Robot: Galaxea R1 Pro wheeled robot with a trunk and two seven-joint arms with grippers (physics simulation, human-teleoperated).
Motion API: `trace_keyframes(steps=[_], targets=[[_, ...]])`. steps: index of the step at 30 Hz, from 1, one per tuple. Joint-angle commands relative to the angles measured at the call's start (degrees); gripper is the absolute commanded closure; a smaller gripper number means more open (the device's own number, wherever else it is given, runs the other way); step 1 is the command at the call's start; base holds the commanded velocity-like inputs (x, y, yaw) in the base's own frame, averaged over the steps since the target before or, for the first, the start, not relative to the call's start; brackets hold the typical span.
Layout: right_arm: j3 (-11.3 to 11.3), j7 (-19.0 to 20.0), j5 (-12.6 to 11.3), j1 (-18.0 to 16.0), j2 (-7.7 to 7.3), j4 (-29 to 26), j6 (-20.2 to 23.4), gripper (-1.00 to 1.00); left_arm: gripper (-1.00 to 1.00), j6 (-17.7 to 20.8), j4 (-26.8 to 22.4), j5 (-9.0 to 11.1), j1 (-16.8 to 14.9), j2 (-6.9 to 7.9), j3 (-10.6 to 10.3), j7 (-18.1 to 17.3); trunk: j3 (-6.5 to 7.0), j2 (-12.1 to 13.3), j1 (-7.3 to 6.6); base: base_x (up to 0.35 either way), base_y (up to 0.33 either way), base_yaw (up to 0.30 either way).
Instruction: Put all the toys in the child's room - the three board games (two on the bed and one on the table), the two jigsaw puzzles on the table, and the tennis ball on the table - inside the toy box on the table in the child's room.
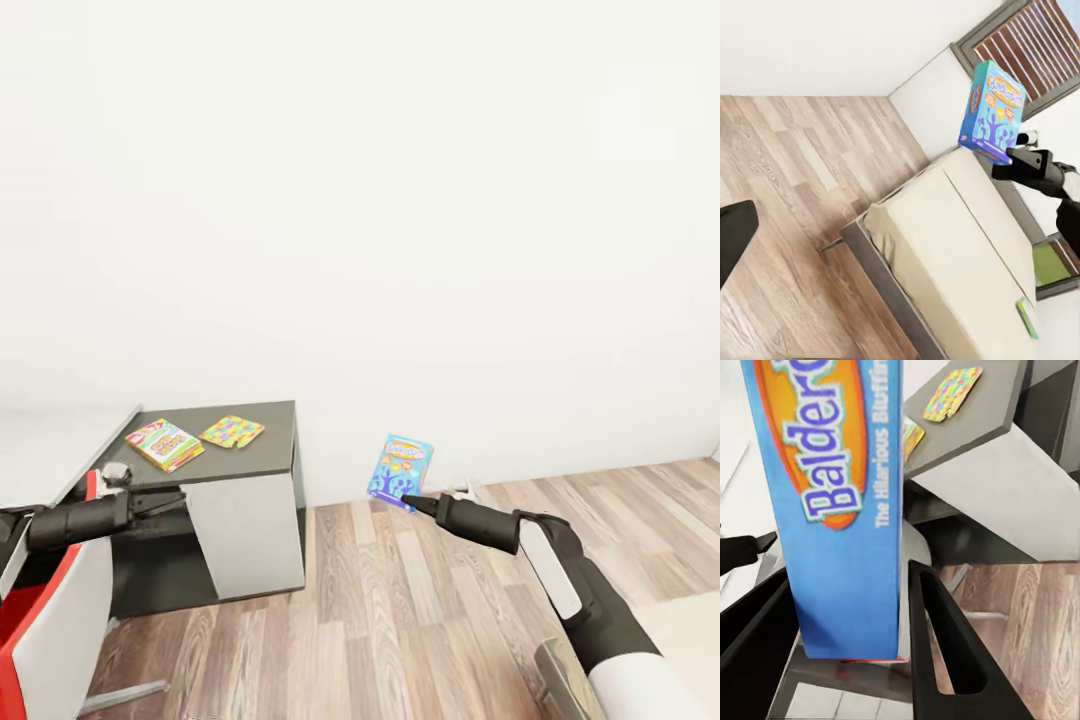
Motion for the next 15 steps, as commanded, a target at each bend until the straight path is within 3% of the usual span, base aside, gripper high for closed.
trace_keyframes(steps=[1,2,9,12,15], targets=[[0.0,0.0,-0.2,0.0,-0.05,-0.3,0.3,1.00,-1.00,0.6,-0.1,0.0,0.0,0.52,0.0,-0.2,0.10,0.4,-0.21,0.000,0.000,0.293],[0.0,0.0,-0.2,0.0,-0.09,-0.9,0.3,1.00,-1.00,0.6,-0.3,0.2,0.5,1.92,0.1,-0.2,0.28,0.8,-0.43,0.000,0.000,0.293],[0.0,0.1,-0.2,0.0,-1.18,-1.5,0.4,1.00,-1.00,0.6,-0.6,0.6,2.0,7.74,1.9,-0.2,1.54,3.6,-1.97,0.000,0.000,0.293],[0.0,0.2,-0.2,0.0,-1.32,-1.5,0.4,1.00,-1.00,0.6,-0.6,0.9,2.1,9.49,2.2,-0.2,2.08,4.8,-2.63,0.000,0.000,0.293],[0.0,0.1,-0.2,0.0,-1.36,-1.5,0.4,1.00,-1.00,0.6,-0.5,2.3,2.2,10.16,2.2,-0.2,2.61,6.0,-3.29,0.000,0.000,0.245]])
